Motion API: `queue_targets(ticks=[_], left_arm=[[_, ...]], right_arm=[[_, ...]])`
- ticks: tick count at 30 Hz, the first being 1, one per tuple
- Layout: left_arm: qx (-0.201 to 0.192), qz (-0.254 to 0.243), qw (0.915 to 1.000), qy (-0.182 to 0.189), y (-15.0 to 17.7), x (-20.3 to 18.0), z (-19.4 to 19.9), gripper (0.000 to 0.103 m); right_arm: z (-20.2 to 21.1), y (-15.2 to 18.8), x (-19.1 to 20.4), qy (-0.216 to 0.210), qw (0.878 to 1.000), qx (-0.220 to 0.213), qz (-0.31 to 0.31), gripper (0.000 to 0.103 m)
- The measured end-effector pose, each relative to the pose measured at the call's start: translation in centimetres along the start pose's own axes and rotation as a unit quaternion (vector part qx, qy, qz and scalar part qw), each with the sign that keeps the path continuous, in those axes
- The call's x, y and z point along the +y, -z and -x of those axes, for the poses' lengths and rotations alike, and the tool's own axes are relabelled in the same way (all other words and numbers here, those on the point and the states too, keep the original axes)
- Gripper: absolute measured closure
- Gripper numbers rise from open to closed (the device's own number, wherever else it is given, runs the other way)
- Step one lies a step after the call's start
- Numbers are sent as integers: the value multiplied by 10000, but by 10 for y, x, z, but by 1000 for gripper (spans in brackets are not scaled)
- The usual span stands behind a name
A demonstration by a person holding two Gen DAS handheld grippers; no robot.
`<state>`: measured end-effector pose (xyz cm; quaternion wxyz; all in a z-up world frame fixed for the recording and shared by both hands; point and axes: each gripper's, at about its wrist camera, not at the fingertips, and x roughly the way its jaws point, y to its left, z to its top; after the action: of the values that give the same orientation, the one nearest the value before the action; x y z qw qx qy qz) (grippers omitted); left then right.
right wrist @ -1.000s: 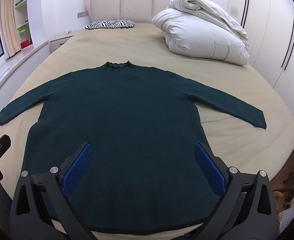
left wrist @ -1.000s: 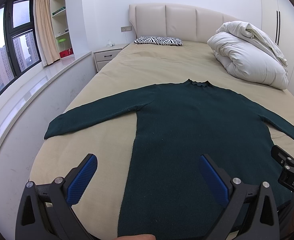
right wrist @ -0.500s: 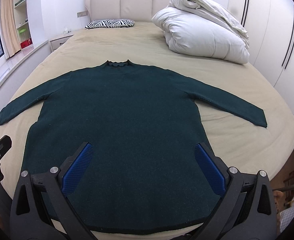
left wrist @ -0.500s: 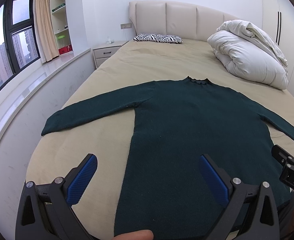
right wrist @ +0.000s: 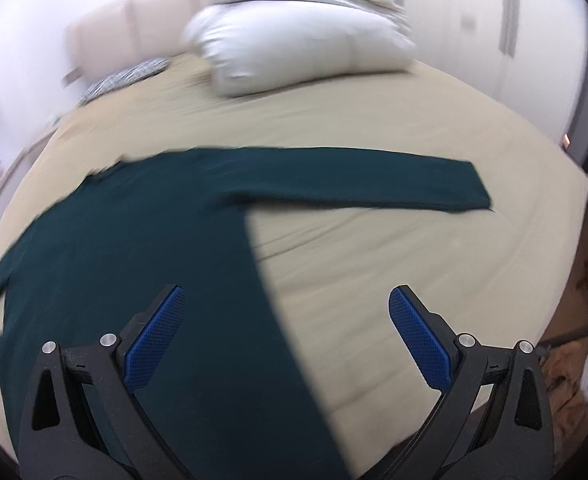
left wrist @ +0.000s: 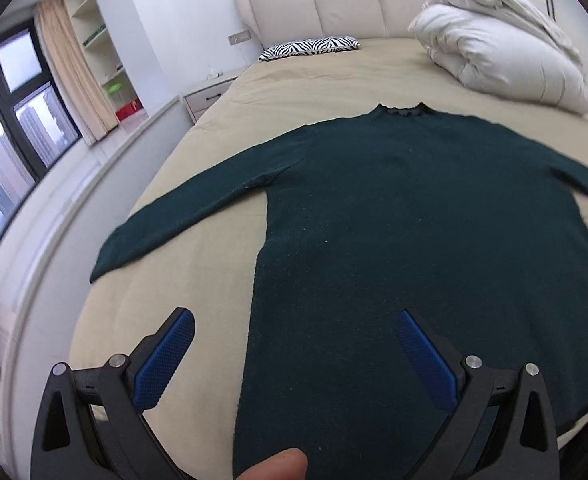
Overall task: Fold small clothes
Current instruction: 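Grasp the sweater sleeve nearest the right tool with the right gripper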
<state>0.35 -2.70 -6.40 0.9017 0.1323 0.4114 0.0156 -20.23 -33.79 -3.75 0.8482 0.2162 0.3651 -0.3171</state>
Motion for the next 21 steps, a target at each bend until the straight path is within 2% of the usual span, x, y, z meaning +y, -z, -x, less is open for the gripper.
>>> queue_targets(ticks=[2,4,7,10,13,15,17,19,20,21], left_arm=[[-51,-190,9998,-103,-3,-6,-2,0],[-82,-412,9988,-266,-7,-12,-6,0],[-156,-1043,9899,-944,-9,-30,-22,0],[-183,-1343,9828,-1254,-12,-38,-31,0],[-214,-1435,9806,-1315,-18,-37,-37,0],[-163,-1426,9820,-1230,-25,-35,-42,0],[24,-1238,9881,-908,-30,-28,-50,0],[185,-1041,9930,-527,-34,-25,-58,0],[346,-919,9949,-220,-36,-21,-63,0],[451,-841,9954,-112,-35,-18,-66,0]], right_arm=[[-24,-18,-59,-116,9964,-31,-842,0],[-49,-30,-110,-229,9866,14,-1617,0],[-88,-39,-174,-528,9646,214,-2573,5],[-118,-42,-221,-754,9378,292,-3376,15],[-131,-51,-245,-840,9268,70,-3659,18],[-140,-57,-251,-848,9239,11,-3731,19],[-152,-66,-256,-885,9201,-7,-3815,23],[-163,-80,-257,-844,9217,24,-3787,31],[-167,-86,-257,-819,9241,41,-3733,40],[-171,-97,-254,-841,9260,72,-3680,51]])
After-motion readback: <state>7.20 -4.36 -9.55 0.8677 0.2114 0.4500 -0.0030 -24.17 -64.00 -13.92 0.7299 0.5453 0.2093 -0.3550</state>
